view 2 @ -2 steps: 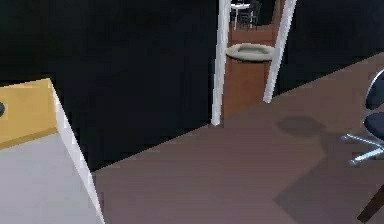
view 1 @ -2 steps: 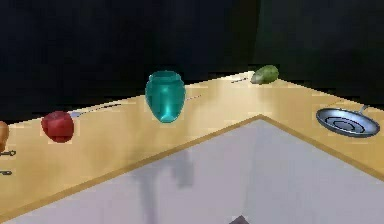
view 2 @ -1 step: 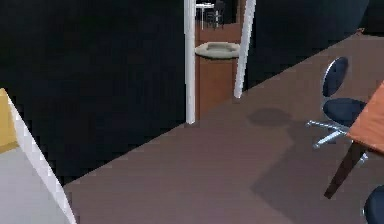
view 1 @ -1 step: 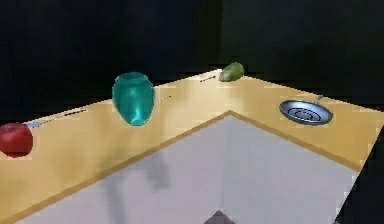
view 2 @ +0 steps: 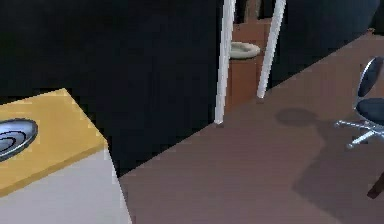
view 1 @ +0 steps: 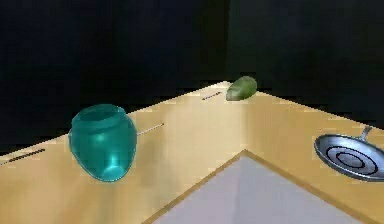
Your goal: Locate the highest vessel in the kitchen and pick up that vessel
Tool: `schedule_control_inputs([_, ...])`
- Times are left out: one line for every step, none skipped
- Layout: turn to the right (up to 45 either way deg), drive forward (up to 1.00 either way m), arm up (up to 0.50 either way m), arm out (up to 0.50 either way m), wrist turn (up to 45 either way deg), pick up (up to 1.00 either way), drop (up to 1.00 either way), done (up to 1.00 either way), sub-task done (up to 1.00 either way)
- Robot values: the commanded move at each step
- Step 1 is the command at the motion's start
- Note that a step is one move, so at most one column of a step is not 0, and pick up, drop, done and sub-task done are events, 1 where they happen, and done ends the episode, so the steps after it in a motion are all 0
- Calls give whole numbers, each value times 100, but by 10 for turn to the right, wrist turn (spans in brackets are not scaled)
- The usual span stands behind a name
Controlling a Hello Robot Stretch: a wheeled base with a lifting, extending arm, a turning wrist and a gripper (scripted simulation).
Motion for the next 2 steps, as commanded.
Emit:
schedule_control_inputs([-450,0,0,0,0,0,0,0,0])
schedule_control_inputs([-450,0,0,0,0,0,0,0,0])
